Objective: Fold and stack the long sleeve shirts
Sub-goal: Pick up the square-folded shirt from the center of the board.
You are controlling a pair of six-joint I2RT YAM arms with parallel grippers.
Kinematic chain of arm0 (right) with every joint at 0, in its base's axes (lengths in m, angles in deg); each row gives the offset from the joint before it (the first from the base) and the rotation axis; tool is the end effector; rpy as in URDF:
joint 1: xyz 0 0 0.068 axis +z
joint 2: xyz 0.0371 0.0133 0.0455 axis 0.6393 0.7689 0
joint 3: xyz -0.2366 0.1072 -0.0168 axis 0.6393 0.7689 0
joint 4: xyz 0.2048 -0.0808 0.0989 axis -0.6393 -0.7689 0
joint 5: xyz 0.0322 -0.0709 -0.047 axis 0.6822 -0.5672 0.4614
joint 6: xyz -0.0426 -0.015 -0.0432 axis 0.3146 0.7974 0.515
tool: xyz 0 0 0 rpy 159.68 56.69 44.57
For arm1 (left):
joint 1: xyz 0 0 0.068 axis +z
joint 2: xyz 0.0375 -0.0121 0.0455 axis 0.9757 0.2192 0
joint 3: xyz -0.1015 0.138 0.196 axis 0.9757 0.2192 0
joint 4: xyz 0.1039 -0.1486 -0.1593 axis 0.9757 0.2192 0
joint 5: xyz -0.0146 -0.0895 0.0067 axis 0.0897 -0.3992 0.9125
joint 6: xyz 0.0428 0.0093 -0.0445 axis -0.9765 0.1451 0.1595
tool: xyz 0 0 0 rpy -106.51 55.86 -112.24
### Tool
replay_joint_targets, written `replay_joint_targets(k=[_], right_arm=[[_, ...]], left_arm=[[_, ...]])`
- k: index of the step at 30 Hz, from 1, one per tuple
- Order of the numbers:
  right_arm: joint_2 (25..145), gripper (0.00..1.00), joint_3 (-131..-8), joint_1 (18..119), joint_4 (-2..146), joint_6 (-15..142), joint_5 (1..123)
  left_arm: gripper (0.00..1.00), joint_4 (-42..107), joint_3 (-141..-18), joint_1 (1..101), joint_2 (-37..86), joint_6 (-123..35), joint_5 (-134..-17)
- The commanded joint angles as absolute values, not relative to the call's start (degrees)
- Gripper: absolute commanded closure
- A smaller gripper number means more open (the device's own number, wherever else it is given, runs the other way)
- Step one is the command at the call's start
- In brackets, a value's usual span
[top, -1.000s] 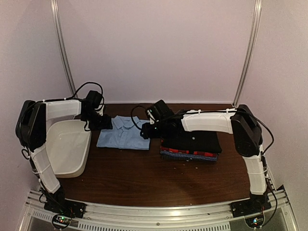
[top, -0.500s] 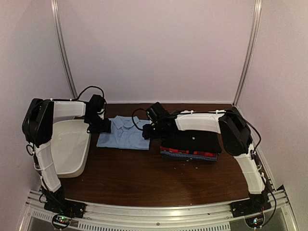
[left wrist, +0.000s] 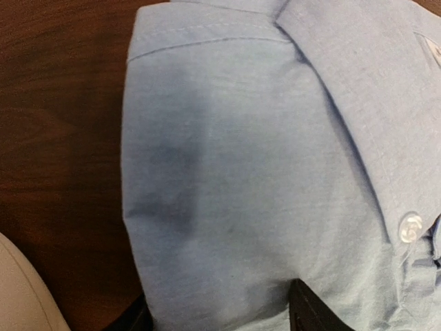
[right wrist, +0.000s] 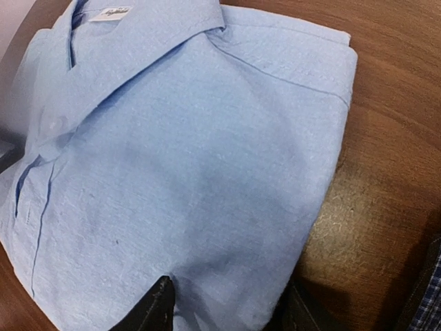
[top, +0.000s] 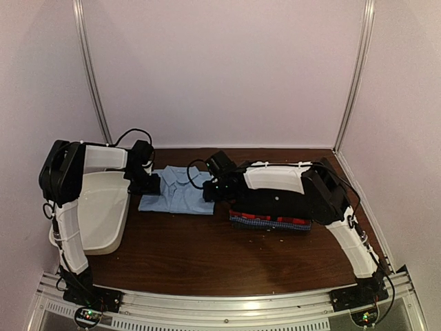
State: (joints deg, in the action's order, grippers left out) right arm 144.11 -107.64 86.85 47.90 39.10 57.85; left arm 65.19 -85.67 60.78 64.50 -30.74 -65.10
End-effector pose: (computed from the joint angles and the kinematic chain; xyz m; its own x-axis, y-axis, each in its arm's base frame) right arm 0.3495 0.3802 0.1346 -0.8447 -0.1497 -0.5139 -0.3727 0.8536 0.3640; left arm 0.3730 -0.1091 0.1387 -0.9223 -0.1619 -0.3510 -0.1245 0.9841 -0.1267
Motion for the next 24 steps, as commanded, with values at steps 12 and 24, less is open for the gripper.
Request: replay_joint_targets(k=[12,24], right_arm=[[146.7,0.94,-115.2,86.5,45.3,39.7,62.6],[140.0,1.00,-118.8,86.6,41.8,43.9,64.3]], left_arm=[[1.00,63.4,-89.5,60.3,63.3,-28.8,-75.4],[1.00,65.4,-91.6,59.2,53.2,-28.1,-78.0]])
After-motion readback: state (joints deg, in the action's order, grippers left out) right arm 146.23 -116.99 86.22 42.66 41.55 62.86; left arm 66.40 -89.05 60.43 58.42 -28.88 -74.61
